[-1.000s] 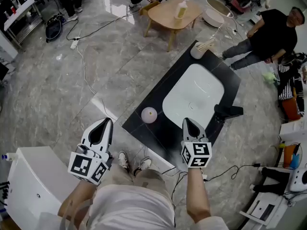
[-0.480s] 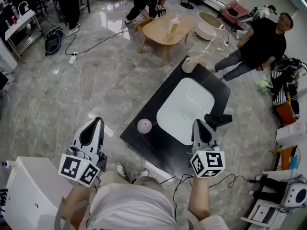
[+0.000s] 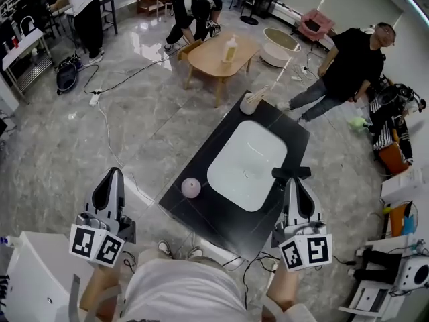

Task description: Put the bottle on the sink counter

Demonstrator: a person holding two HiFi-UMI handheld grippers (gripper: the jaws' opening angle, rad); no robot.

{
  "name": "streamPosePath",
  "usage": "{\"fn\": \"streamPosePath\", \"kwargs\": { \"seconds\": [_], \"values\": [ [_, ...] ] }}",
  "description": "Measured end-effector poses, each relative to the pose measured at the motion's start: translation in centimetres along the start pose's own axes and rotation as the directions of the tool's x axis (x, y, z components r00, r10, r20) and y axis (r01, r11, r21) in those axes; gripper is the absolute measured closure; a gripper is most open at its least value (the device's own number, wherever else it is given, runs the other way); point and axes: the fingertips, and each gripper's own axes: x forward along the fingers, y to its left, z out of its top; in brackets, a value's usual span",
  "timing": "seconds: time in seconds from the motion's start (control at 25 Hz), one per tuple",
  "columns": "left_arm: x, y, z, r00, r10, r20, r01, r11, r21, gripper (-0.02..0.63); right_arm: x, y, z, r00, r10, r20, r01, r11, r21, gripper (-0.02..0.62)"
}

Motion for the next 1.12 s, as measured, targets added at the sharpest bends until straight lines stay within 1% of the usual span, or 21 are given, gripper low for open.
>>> {"fn": "streamPosePath", "kwargs": {
  "seconds": [0.12, 0.32, 0.48, 0.72, 1.12],
  "values": [
    [0.0, 0.0, 0.8, 1.000, 0.014, 0.019, -0.014, 1.000, 0.006, 0.592, -1.4, -0.7, 1.1, 1.000, -0.014, 0.025, 0.013, 1.000, 0.010, 0.584],
    [-0.4, -0.1, 2.1, 0.998, 0.037, 0.048, -0.039, 0.999, 0.032, 0.592, -3.5, -1.8, 2.4, 0.997, -0.051, 0.052, 0.051, 0.999, -0.002, 0.584],
    [-1.2, 0.1, 2.4, 0.997, 0.057, 0.052, -0.058, 0.998, 0.035, 0.592, -4.5, -2.2, 2.7, 0.996, -0.067, 0.061, 0.067, 0.998, -0.001, 0.584],
    [-1.6, 0.6, 2.1, 0.997, 0.071, 0.040, -0.072, 0.997, 0.039, 0.592, -3.9, -2.1, 2.3, 0.996, -0.063, 0.058, 0.063, 0.998, 0.000, 0.584],
    [-1.5, 1.3, 1.8, 0.998, 0.059, 0.023, -0.060, 0.998, 0.033, 0.592, -2.9, -0.5, 1.7, 0.998, -0.051, 0.034, 0.051, 0.999, -0.001, 0.584]
  ]
}}
